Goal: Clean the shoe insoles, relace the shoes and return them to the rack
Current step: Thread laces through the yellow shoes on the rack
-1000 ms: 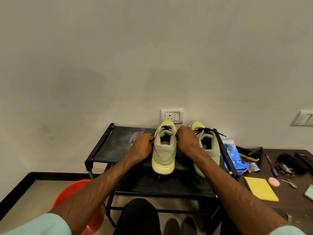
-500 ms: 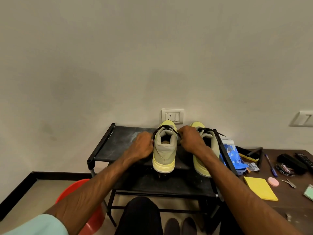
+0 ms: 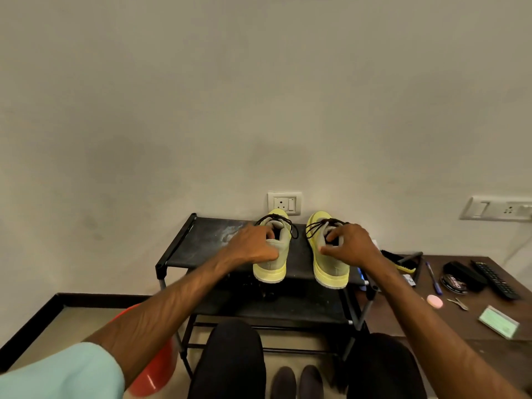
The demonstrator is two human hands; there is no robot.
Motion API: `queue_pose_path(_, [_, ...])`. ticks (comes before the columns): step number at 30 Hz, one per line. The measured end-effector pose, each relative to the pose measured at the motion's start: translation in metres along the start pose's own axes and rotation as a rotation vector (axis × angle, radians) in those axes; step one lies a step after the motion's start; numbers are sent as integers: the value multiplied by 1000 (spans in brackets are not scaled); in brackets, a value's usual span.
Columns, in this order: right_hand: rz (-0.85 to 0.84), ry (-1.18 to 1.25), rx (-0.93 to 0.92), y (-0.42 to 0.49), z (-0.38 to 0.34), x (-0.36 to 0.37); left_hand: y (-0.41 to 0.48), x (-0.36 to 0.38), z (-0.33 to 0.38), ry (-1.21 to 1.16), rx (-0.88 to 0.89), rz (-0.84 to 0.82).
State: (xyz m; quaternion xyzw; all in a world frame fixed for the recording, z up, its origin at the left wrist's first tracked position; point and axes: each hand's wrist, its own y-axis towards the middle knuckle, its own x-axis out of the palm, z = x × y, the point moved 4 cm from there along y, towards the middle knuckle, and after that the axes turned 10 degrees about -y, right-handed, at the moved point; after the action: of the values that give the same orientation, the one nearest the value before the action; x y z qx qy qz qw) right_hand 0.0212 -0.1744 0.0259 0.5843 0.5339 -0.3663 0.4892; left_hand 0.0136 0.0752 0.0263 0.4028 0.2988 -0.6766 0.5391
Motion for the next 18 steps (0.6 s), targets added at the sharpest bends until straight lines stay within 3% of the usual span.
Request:
queue_pose_path(3, [-94, -43, 52, -11, 2, 9, 0, 12, -3, -56, -39, -81])
queue_pose_path(11, [-100, -22, 212, -20, -2, 23, 1, 22, -4, -87, -55, 75])
queue_pose_path(18, [-107, -5, 231, -18, -1, 28, 5, 24, -10, -147, -77, 111])
